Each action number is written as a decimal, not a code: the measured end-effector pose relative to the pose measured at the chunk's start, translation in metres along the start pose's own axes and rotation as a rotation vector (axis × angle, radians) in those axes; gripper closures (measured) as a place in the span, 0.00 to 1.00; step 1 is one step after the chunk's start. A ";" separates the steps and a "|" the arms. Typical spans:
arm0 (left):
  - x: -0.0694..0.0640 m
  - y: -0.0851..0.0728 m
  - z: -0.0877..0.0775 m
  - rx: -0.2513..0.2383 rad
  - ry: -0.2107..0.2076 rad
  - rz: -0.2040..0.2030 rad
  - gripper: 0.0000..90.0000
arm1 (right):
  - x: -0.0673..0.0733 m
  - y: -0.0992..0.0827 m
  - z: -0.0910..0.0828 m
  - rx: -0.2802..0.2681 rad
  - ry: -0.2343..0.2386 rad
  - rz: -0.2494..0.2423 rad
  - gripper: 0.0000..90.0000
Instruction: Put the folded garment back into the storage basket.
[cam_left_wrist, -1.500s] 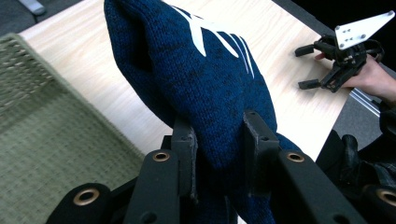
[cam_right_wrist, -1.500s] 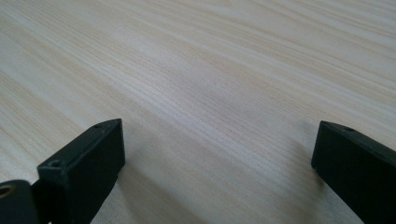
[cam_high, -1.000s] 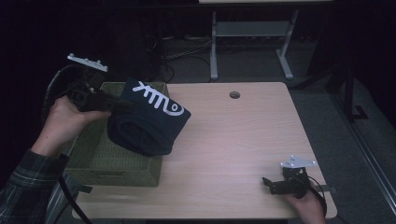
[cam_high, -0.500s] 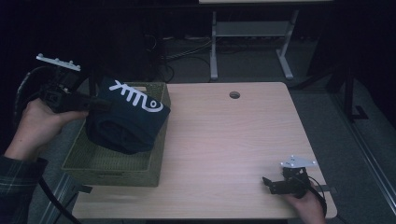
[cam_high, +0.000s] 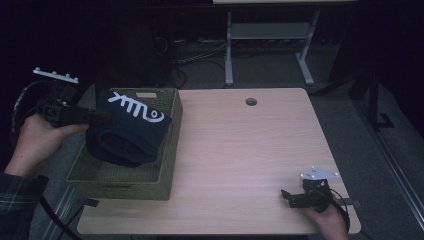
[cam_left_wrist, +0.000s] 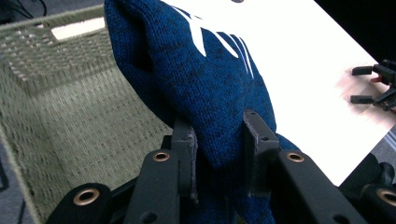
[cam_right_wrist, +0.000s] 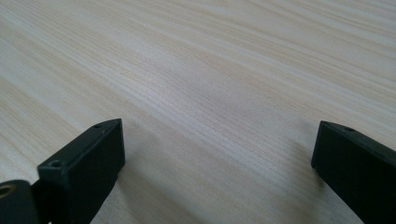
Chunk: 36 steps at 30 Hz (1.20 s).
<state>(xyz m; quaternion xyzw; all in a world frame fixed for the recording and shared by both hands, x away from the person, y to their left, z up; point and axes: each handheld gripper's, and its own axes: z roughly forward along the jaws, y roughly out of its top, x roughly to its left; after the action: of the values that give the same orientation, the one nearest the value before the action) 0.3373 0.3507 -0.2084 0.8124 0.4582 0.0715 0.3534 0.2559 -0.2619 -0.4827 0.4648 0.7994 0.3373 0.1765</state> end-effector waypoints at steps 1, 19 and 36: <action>0.001 -0.001 0.001 0.002 -0.003 -0.003 0.78 | 0.000 0.000 0.000 -0.001 0.000 -0.001 0.03; 0.027 -0.027 0.023 -0.007 -0.021 -0.096 0.78 | 0.000 0.000 0.000 0.000 -0.001 -0.002 0.03; 0.038 -0.042 0.038 -0.002 -0.048 -0.143 0.78 | 0.000 0.000 0.000 0.000 -0.002 -0.001 0.03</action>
<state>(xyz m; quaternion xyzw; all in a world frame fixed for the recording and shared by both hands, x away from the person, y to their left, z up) 0.3464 0.3753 -0.2715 0.7789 0.5062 0.0269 0.3692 0.2562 -0.2622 -0.4829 0.4646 0.7996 0.3366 0.1774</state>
